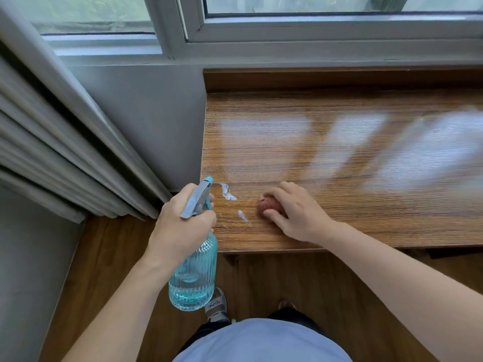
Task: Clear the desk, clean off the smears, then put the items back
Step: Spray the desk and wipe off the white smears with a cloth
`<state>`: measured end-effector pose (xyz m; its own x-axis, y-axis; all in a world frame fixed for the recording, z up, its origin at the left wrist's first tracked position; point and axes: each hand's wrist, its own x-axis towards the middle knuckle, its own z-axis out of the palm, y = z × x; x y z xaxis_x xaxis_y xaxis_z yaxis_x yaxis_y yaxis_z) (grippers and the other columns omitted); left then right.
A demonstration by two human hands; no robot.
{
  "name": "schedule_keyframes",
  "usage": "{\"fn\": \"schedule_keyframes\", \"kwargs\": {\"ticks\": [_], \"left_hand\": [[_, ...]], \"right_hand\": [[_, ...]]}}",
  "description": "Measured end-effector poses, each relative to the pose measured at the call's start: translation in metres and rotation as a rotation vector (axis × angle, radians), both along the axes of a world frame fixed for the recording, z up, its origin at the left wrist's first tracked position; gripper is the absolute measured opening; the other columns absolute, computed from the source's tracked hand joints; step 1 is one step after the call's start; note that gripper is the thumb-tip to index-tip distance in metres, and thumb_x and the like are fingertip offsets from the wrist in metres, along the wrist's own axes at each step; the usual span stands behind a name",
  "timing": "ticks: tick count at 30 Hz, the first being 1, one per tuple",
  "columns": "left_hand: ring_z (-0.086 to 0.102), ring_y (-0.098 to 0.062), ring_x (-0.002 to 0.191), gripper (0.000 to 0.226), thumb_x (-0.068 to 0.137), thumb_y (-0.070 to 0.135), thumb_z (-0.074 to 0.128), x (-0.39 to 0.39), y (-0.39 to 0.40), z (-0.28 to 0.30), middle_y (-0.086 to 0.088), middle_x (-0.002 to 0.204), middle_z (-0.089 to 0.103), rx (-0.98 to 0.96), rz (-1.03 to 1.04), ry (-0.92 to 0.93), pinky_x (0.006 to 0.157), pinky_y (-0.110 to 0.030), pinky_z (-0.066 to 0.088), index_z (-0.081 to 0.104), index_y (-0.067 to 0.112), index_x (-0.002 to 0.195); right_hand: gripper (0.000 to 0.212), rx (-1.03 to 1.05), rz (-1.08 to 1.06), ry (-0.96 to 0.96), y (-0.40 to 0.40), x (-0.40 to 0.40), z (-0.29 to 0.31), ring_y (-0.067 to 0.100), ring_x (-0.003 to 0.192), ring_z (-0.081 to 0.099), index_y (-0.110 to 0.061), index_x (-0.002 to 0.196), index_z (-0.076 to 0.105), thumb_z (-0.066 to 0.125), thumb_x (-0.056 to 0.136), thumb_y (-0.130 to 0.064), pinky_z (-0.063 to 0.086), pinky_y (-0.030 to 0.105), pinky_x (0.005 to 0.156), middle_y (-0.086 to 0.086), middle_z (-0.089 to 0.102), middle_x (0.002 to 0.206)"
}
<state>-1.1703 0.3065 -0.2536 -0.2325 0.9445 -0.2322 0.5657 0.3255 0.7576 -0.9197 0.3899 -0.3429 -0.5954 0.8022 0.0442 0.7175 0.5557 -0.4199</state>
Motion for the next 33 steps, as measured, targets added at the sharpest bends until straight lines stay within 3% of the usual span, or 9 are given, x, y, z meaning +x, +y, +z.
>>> {"fn": "schedule_keyframes", "kwargs": {"ticks": [4,10,12,17,19,23,25,30,33], "left_hand": [[0.071,-0.037,0.081,0.018,0.09,0.006,0.064,-0.002,-0.003,0.0,-0.011,0.094,0.064,-0.005,0.012,0.0,0.065,-0.057,0.062,0.06,0.022,0.097],[0.069,-0.04,0.083,0.016,0.089,0.005,0.065,-0.006,-0.007,0.0,-0.015,0.092,0.064,-0.002,0.034,-0.014,0.066,-0.058,0.059,0.061,0.018,0.096],[0.07,-0.039,0.082,0.015,0.089,0.006,0.065,-0.008,-0.009,0.0,-0.014,0.091,0.064,-0.011,0.036,0.002,0.063,-0.055,0.058,0.06,0.018,0.096],[0.071,-0.035,0.082,0.011,0.088,0.012,0.063,-0.01,-0.015,0.0,-0.012,0.087,0.064,-0.059,0.045,0.007,0.063,-0.05,0.059,0.059,0.019,0.095],[0.07,-0.036,0.082,0.013,0.079,0.021,0.061,-0.009,-0.019,0.001,-0.012,0.086,0.065,-0.091,0.051,-0.002,0.07,-0.057,0.061,0.059,0.022,0.092],[0.068,-0.038,0.083,0.011,0.083,0.015,0.062,-0.01,-0.025,-0.005,-0.012,0.086,0.065,-0.116,0.059,-0.004,0.072,-0.06,0.06,0.058,0.021,0.091],[0.069,-0.036,0.083,0.011,0.087,0.013,0.063,-0.012,-0.028,-0.007,-0.01,0.085,0.065,-0.11,0.069,0.003,0.072,-0.059,0.06,0.058,0.021,0.092],[0.069,-0.034,0.082,0.011,0.09,0.013,0.063,-0.013,-0.033,-0.008,-0.009,0.085,0.065,-0.1,0.079,0.014,0.069,-0.056,0.058,0.058,0.022,0.092],[0.069,-0.035,0.081,0.009,0.089,0.015,0.063,-0.011,-0.034,-0.012,-0.012,0.086,0.065,-0.129,0.068,0.036,0.071,-0.057,0.057,0.057,0.021,0.093]], "right_hand": [[0.032,0.083,-0.182,-0.023,0.027,-0.023,-0.003,0.02,0.102,0.053,-0.021,0.116,0.056,0.059,0.094,-0.046,0.044,0.035,0.091,-0.004,0.058,0.108],[0.028,-0.082,0.332,-0.011,-0.021,-0.024,0.011,0.01,0.101,0.048,-0.03,0.122,0.058,0.06,0.097,-0.042,0.039,0.028,0.091,-0.011,0.053,0.108],[0.028,-0.063,0.256,0.0,-0.002,-0.021,0.01,0.008,0.101,0.047,-0.031,0.122,0.06,0.063,0.096,-0.04,0.04,0.029,0.092,-0.014,0.052,0.107],[0.028,0.021,-0.253,0.044,0.03,-0.047,-0.004,0.021,0.104,0.052,-0.02,0.119,0.066,0.063,0.098,-0.037,0.047,0.037,0.093,-0.003,0.054,0.106],[0.02,0.017,-0.102,0.104,0.005,-0.057,-0.003,0.019,0.103,0.051,-0.023,0.114,0.067,0.063,0.097,-0.034,0.047,0.038,0.092,-0.005,0.054,0.105],[0.033,-0.07,0.306,0.025,-0.035,-0.045,0.009,0.012,0.104,0.048,-0.026,0.13,0.06,0.06,0.1,-0.041,0.041,0.026,0.091,-0.007,0.053,0.112],[0.034,-0.053,0.247,-0.014,-0.012,-0.034,0.009,0.011,0.103,0.048,-0.027,0.129,0.061,0.06,0.099,-0.042,0.043,0.027,0.091,-0.009,0.053,0.11],[0.025,0.02,-0.238,0.036,0.04,-0.042,0.0,0.025,0.105,0.055,-0.02,0.118,0.068,0.062,0.099,-0.036,0.047,0.038,0.091,-0.003,0.052,0.102],[0.017,0.022,-0.043,0.112,-0.001,-0.064,-0.003,0.018,0.102,0.053,-0.028,0.111,0.067,0.061,0.097,-0.036,0.047,0.037,0.091,-0.008,0.052,0.102]]}}
